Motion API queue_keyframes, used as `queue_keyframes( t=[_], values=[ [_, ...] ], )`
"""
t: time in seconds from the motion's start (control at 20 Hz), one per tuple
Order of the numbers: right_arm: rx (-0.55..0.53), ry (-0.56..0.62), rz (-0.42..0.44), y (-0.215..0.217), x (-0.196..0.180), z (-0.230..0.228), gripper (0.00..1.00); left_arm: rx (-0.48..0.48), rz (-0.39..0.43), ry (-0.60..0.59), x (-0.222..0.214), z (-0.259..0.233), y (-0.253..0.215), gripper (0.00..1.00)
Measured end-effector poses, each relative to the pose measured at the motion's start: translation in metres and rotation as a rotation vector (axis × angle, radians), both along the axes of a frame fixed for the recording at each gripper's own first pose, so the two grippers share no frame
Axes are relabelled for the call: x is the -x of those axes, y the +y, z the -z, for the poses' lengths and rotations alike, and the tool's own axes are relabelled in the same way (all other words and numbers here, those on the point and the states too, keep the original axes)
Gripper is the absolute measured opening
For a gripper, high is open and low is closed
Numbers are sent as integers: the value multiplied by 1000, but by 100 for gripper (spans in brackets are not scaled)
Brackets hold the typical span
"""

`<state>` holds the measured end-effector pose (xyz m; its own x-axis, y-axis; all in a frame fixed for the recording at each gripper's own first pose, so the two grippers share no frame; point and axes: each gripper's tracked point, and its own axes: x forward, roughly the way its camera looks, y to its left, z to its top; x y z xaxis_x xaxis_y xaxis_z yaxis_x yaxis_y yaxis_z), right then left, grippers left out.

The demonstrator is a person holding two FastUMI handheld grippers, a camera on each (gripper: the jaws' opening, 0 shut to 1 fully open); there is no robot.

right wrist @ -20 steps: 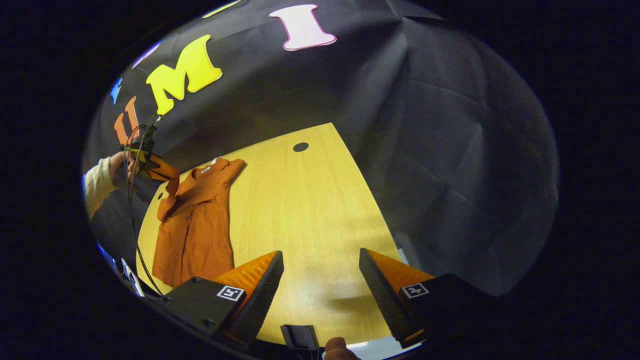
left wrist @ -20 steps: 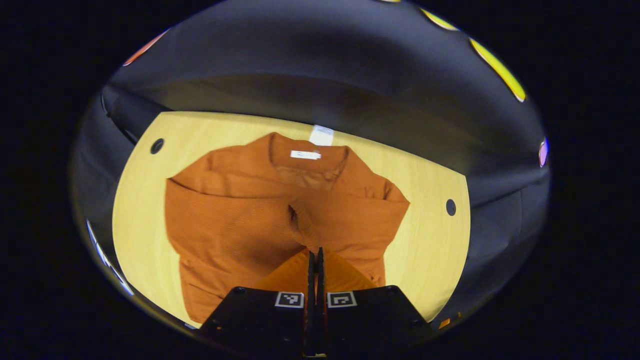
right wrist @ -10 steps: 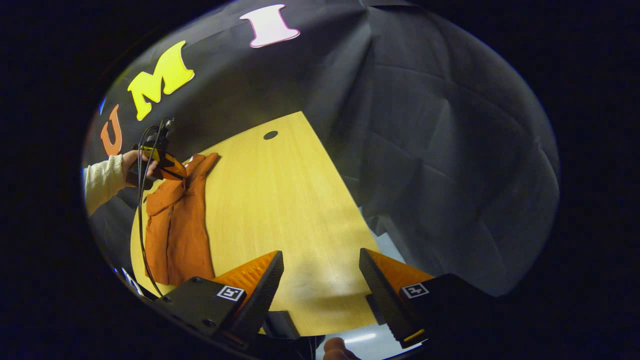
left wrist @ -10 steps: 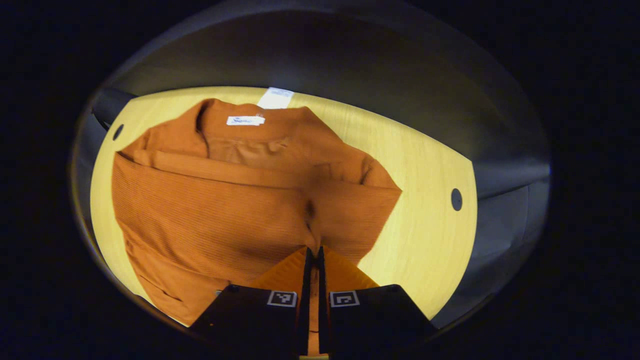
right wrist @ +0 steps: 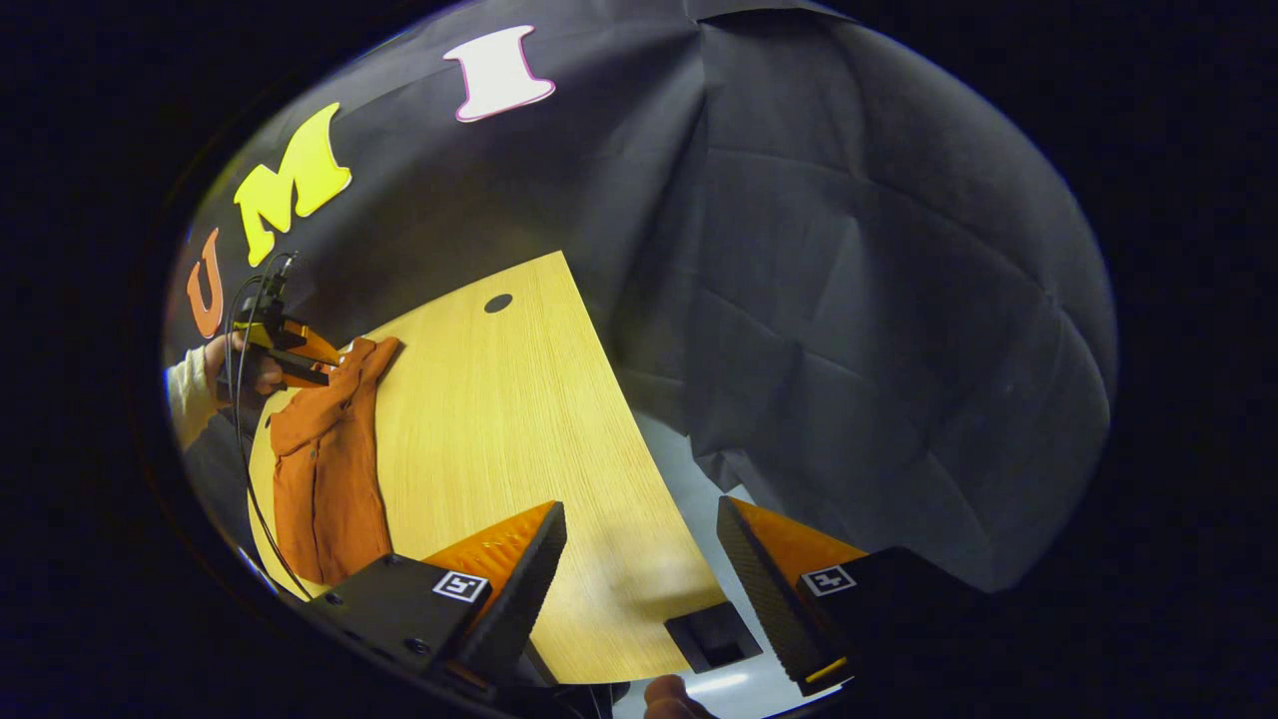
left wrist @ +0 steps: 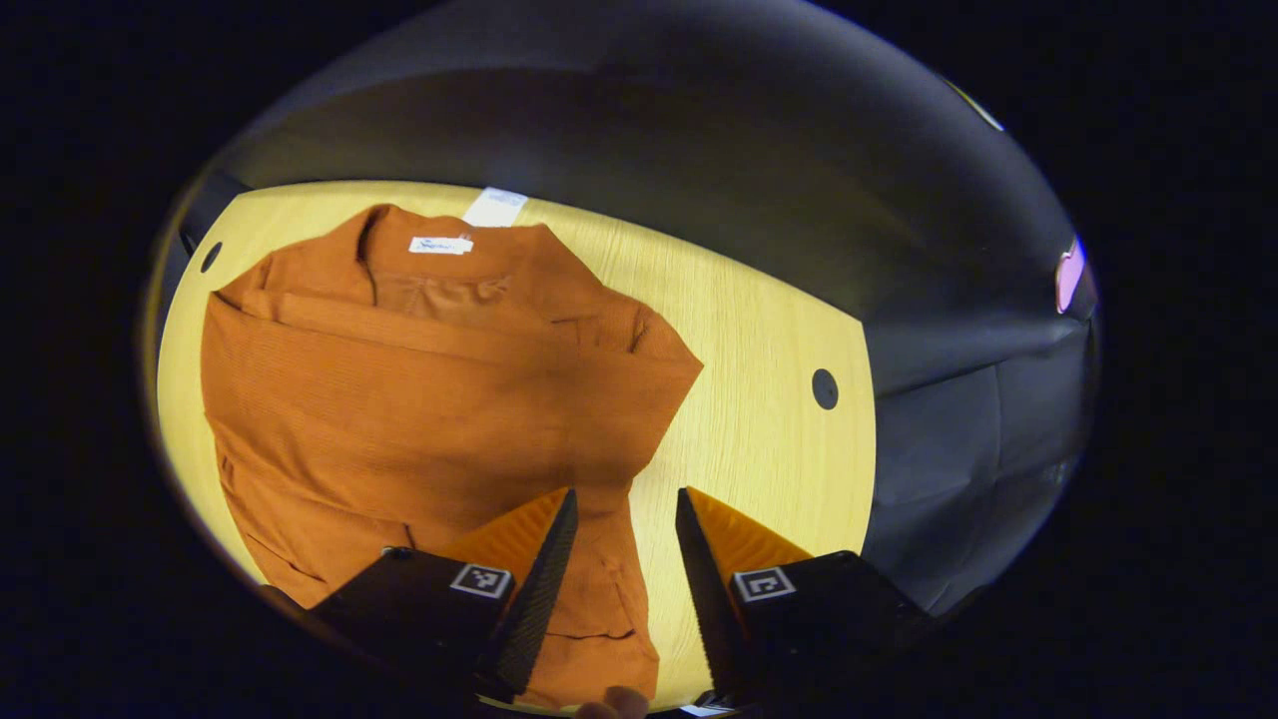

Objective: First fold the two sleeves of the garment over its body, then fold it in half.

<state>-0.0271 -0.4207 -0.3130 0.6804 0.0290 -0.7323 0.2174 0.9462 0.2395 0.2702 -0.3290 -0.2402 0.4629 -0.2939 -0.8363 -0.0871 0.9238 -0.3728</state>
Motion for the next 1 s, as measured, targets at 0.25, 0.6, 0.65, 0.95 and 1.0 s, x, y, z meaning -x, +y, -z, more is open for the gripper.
queue_keyframes(
  t=[0.25,0.6,0.65,0.95,1.0],
  values=[
    [78,-60,-109,42,-32,-29,94,-86,-10,-193,33,-48,87,78],
    [121,-79,-333,148,-57,-50,97,-172,-69,-180,135,-15,254,79],
    [106,-78,-359,166,-59,-51,98,-177,-95,-170,152,-7,279,79],
    [157,-9,-447,220,-68,-25,94,-136,-230,-20,253,45,367,79],
    [155,7,-466,228,-63,-20,94,-119,-233,0,267,51,370,79]
  ],
)
